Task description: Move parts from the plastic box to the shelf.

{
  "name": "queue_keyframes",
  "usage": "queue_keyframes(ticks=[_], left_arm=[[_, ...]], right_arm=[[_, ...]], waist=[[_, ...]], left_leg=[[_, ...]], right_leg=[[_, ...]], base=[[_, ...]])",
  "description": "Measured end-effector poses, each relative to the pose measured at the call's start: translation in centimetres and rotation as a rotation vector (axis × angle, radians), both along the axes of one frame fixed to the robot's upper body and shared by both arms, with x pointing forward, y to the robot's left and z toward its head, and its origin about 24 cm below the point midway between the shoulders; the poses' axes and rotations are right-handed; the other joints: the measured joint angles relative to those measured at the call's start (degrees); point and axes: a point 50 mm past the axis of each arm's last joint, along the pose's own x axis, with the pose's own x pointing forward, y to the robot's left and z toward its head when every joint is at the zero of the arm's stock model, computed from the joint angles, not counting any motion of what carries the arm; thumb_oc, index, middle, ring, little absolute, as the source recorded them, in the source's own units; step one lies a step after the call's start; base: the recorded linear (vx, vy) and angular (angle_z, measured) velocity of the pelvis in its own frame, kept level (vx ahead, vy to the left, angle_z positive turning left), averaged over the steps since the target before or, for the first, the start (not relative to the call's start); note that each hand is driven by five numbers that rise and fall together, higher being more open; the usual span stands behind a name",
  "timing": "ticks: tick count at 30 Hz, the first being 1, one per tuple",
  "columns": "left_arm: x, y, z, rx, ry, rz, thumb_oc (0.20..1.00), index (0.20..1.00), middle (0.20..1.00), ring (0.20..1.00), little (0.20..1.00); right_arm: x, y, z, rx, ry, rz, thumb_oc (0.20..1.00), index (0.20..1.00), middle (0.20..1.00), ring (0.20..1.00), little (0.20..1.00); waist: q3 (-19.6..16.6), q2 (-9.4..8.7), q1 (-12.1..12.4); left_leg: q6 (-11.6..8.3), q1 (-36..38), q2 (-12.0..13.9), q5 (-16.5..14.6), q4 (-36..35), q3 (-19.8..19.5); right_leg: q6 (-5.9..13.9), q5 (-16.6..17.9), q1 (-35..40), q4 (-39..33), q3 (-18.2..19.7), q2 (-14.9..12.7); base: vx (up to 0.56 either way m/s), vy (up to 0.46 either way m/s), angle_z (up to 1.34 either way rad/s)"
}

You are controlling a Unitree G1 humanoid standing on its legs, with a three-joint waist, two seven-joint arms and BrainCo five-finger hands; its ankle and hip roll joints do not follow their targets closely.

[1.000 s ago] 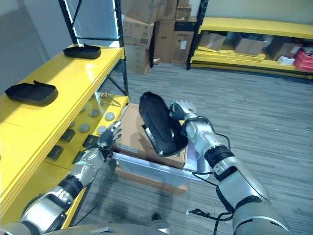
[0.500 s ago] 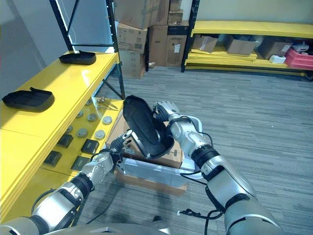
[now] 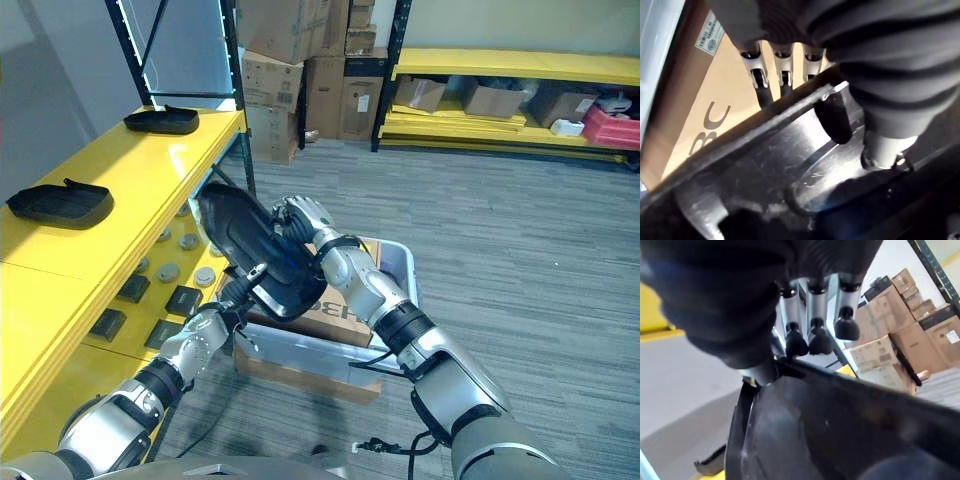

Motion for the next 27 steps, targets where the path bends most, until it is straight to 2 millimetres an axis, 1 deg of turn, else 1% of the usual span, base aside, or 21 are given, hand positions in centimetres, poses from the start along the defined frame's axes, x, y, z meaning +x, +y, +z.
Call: queue_keyframes(ticks=[4,5,8,10,11,12,13,15,17,18,19,20,21,23,24,25,27], left_arm=[[-0.1,0.1,-0.1,0.004,0.004,0.017,0.2,0.2,0.2,0.2,0.2],[-0.2,0.0,0.4,0.003,-0.034,0.02,0.2,0.2,0.2,0.2,0.2],[-0.9,-0.5,0.7,0.004,-0.077,0.016,0.2,0.2,0.2,0.2,0.2],[-1.1,-0.2,0.9,0.025,-0.091,0.028,0.2,0.2,0.2,0.2,0.2],[-1.5,-0.1,1.0,0.022,-0.105,0.034,0.2,0.2,0.2,0.2,0.2],[-1.5,0.6,0.8,0.056,-0.11,0.046,0.2,0.2,0.2,0.2,0.2],[-1.4,1.2,0.7,0.104,-0.121,0.053,0.2,0.2,0.2,0.2,0.2],[-1.4,2.2,1.2,0.152,-0.161,0.089,0.2,0.2,0.2,0.2,0.2],[-1.1,3.7,1.2,0.23,-0.181,0.118,0.2,0.2,0.2,0.2,0.2],[-1.1,4.2,1.4,0.267,-0.207,0.115,0.2,0.2,0.2,0.2,0.2],[-1.1,4.5,1.9,0.274,-0.241,0.127,0.2,0.2,0.2,0.2,0.2],[-1.1,4.8,2.1,0.285,-0.253,0.136,0.2,0.2,0.2,0.2,0.2],[-0.9,5.7,2.7,0.325,-0.3,0.171,0.2,0.2,0.2,0.2,0.2],[-0.6,6.9,3.3,0.385,-0.341,0.19,0.2,0.2,0.2,0.2,0.2],[-1.1,7.9,3.8,0.43,-0.388,0.204,0.2,0.2,0.2,0.2,0.2],[-1.8,9.0,3.8,0.448,-0.404,0.251,0.2,0.2,0.2,0.2,0.2],[-2.4,10.0,3.3,0.481,-0.388,0.283,0.2,0.2,0.2,0.2,0.2]], right_arm=[[-0.5,0.6,-0.2,0.065,0.019,0.032,0.2,0.2,0.2,0.2,0.2],[-0.5,0.3,-0.1,0.137,0.032,0.006,0.2,0.2,0.2,0.2,0.2],[-1.3,-0.9,-0.6,0.298,0.06,-0.04,0.2,0.2,0.2,0.2,0.2],[-2.0,-1.3,-0.9,0.351,0.069,-0.043,0.2,0.2,0.2,0.2,0.2],[-2.6,-1.7,-1.1,0.386,0.067,-0.046,0.432,0.432,0.432,0.432,0.432],[-2.9,-1.9,-1.5,0.402,0.083,-0.044,0.724,0.724,0.724,0.724,0.724],[-3.6,-2.3,-2.2,0.457,0.116,-0.059,1.0,1.0,1.0,1.0,1.0],[-5.2,-3.0,-3.8,0.565,0.184,-0.089,1.0,1.0,1.0,1.0,1.0],[-5.9,-3.1,-4.8,0.6,0.233,-0.092,1.0,1.0,1.0,1.0,1.0],[-6.7,-3.6,-5.3,0.651,0.25,-0.114,1.0,1.0,1.0,1.0,1.0],[-7.7,-4.8,-6.2,0.713,0.272,-0.171,1.0,1.0,1.0,1.0,1.0],[-7.9,-5.1,-6.5,0.724,0.283,-0.19,1.0,1.0,1.0,1.0,1.0],[-8.8,-6.5,-7.7,0.757,0.32,-0.261,1.0,1.0,1.0,1.0,1.0],[-9.4,-7.5,-8.2,0.794,0.328,-0.306,1.0,1.0,1.0,1.0,1.0],[-10.5,-9.3,-8.6,0.891,0.303,-0.392,1.0,1.0,1.0,1.0,1.0],[-12.0,-11.6,-9.6,0.956,0.293,-0.511,1.0,1.0,1.0,1.0,1.0],[-13.2,-13.1,-10.5,0.989,0.285,-0.601,1.0,1.0,1.0,1.0,1.0]], waist=[[-0.23,-0.68,0.07],[-0.41,-1.07,0.1],[-0.63,-1.53,0.47],[-0.65,-1.65,0.41],[-0.66,-1.77,0.48],[-0.66,-1.75,0.33],[-0.64,-1.7,0.16],[-0.61,-1.71,0.17],[-0.58,-1.63,-0.51],[-0.59,-1.66,-0.55],[-0.56,-1.62,-0.22],[-0.54,-1.59,-0.28],[-0.47,-1.43,-0.27],[-0.38,-1.29,-0.59],[-0.33,-1.1,-0.63],[0.0,-0.56,-0.7],[0.19,-0.03,-1.05]], left_leg=[[0.01,-0.03,-0.04,0.0,0.0,-0.07],[0.01,-0.04,-0.04,0.0,0.0,-0.13],[0.05,-0.12,-0.1,-0.05,0.0,-0.2],[0.04,-0.16,-0.03,-0.05,0.0,-0.31],[-0.01,-0.12,-0.01,-0.08,0.0,-0.33],[-0.04,-0.08,-0.01,-0.07,0.0,-0.26],[-0.04,-0.11,0.02,-0.09,0.0,-0.31],[0.01,-0.07,0.0,-0.21,0.0,-0.26],[0.25,0.05,-0.02,-0.45,-0.01,-0.14],[0.28,0.07,0.02,-0.51,-0.01,-0.12],[0.32,0.03,0.01,-0.55,-0.01,-0.14],[0.31,0.04,0.0,-0.57,-0.02,-0.12],[0.32,0.04,-0.01,-0.65,-0.02,-0.1],[0.32,0.05,0.03,-0.65,-0.02,-0.09],[0.23,0.0,0.09,-0.68,-0.01,-0.07],[0.21,-0.01,0.03,-0.82,-0.02,-0.02],[0.26,-0.03,0.03,-1.04,-0.01,0.0]], right_leg=[[0.19,-0.15,0.01,0.0,-0.03,-0.04],[0.33,-0.26,0.02,0.0,-0.06,-0.04],[0.31,-0.43,0.02,0.0,-0.1,-0.1],[0.33,-0.48,0.06,0.0,-0.17,-0.03],[0.26,-0.6,0.16,0.0,-0.26,-0.02],[0.26,-0.6,0.12,0.01,-0.19,0.0],[0.27,-0.6,0.12,0.0,-0.22,0.0],[0.24,-0.73,0.14,-0.01,-0.18,-0.03],[0.25,-0.71,0.11,-0.01,-0.04,-0.04],[0.26,-0.74,0.12,-0.01,-0.03,-0.03],[0.21,-0.84,0.14,-0.01,-0.03,-0.06],[0.23,-0.85,0.13,-0.01,0.0,-0.06],[0.23,-0.88,0.12,-0.01,-0.02,-0.07],[0.24,-0.88,0.1,-0.01,0.0,-0.04],[0.22,-0.98,0.07,-0.01,0.03,0.01],[0.22,-1.07,0.01,-0.01,0.08,-0.07],[0.06,-1.27,-0.01,-0.01,0.11,-0.06]], base=[[0.0,0.0,0.0],[0.0,0.0,0.0],[0.0,-0.004,0.02],[0.0,-0.005,0.03],[0.0,-0.018,0.04],[0.0,0.0,0.0],[0.0,0.0,0.0],[0.0,-0.007,-0.02],[0.0,-0.017,-0.06],[0.0,0.0,0.0],[0.0,0.0,0.0],[0.0,0.0,0.0],[0.01,-0.011,-0.04],[0.0,0.0,0.0],[-0.03,-0.034,0.0],[-0.04,-0.025,-0.01],[-0.01,-0.011,-0.02]])
